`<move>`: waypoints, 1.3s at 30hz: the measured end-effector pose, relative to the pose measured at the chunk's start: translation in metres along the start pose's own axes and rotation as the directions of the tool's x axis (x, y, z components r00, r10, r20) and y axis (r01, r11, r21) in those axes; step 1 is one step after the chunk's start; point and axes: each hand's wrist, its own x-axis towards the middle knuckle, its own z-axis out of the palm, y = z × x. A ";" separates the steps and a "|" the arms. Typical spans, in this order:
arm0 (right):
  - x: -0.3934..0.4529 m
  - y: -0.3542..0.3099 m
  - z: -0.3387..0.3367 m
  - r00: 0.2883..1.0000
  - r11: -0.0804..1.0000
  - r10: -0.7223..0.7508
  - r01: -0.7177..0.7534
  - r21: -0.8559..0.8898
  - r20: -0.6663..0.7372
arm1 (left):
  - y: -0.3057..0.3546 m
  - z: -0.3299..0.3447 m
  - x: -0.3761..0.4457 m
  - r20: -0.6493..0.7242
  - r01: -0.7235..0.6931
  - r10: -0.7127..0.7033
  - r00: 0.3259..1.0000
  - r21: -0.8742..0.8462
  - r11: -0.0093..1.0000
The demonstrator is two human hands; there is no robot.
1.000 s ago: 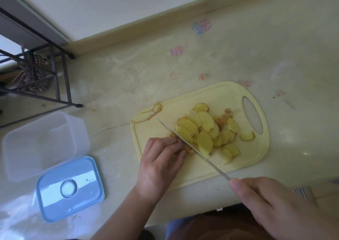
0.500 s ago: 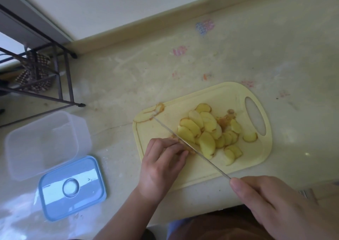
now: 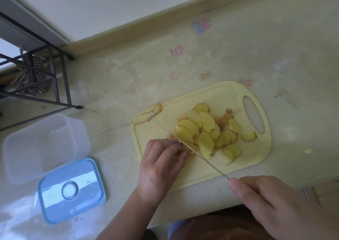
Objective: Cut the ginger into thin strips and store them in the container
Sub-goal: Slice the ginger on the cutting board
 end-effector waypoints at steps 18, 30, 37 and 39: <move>0.014 0.001 0.010 0.994 0.995 -0.104 0.103 0.006 0.032 | 0.000 0.001 0.001 -0.012 -0.019 0.019 1.000 -0.005 1.000; 0.021 -0.009 0.013 0.996 0.994 -0.085 0.082 0.074 0.038 | -0.006 0.003 -0.004 -0.029 -0.011 0.012 1.000 0.040 0.999; 0.026 -0.012 0.014 0.996 0.992 -0.084 0.081 0.093 0.030 | -0.007 0.005 -0.003 -0.045 -0.028 0.028 0.999 0.006 1.000; 0.034 -0.011 0.020 0.993 0.985 -0.121 0.119 0.125 0.010 | -0.008 0.005 -0.002 -0.040 -0.045 0.045 0.998 -0.005 0.999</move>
